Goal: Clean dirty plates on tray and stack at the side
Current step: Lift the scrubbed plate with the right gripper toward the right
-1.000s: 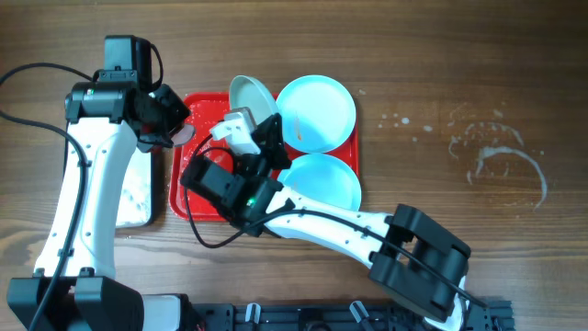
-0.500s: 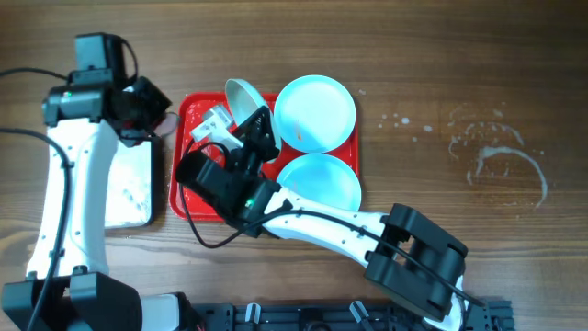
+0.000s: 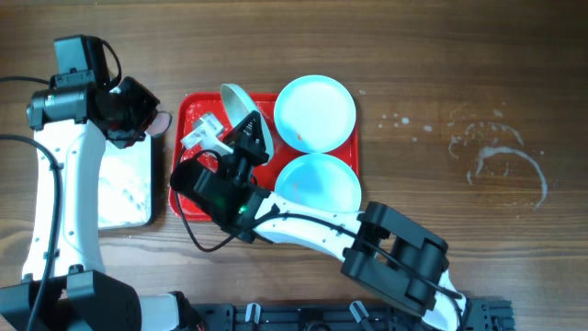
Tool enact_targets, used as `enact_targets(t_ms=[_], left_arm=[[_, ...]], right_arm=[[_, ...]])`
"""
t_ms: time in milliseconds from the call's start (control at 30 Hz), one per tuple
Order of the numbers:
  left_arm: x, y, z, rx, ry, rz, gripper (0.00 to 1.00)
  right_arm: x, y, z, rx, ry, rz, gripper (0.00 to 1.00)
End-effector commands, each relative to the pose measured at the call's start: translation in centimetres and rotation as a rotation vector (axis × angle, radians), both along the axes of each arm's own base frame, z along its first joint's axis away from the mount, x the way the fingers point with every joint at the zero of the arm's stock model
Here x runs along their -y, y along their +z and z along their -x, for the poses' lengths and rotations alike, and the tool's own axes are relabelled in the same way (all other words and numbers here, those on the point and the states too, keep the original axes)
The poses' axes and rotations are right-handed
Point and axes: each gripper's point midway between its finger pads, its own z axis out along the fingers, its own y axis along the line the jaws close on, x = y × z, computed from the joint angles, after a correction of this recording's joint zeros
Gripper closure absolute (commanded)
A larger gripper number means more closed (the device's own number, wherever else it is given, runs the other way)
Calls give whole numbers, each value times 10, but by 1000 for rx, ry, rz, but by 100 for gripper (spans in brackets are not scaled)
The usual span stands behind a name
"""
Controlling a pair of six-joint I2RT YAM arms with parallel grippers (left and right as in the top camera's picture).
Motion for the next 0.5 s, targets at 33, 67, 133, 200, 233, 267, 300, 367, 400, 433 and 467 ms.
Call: enact_targets(t_ms=[33,67,133,200,233,267,300,367,400,433,467], left_arm=[[1,-5,0,-9,-16,6,96],[1,-5,0,-10,-16,7,96],[1,-5,1,-13,-15,7,96],[1,-5,2,-16,-15,7,96],[1,-5,2,-16,-15,7,96],[1,-5,2,-16,-15,7,96],[1,-5,2,-16,-15,7,96],[1,-5,2,-16,-16,8,96],[1,-5,2,-16,-16,8,96],[1,-5,2,-16,-15,8,96],[1,-5,2,-16,-16,8,96]], right_arm=[[5,18,2,35,-67,87,96],[4,21,1,42,-68,73,96],[4,20,2,41,-67,75,96],[5,14,2,46,-65,32,96],[3,12,1,46,-55,15,96],[0,10,1,43,-37,0,96],[-3,8,0,39,-18,-16,96],[-7,7,0,38,7,-49,96],[-9,10,-1,35,22,-61,96],[-11,13,-1,33,38,-83,96],[-12,17,0,28,57,-104,96]])
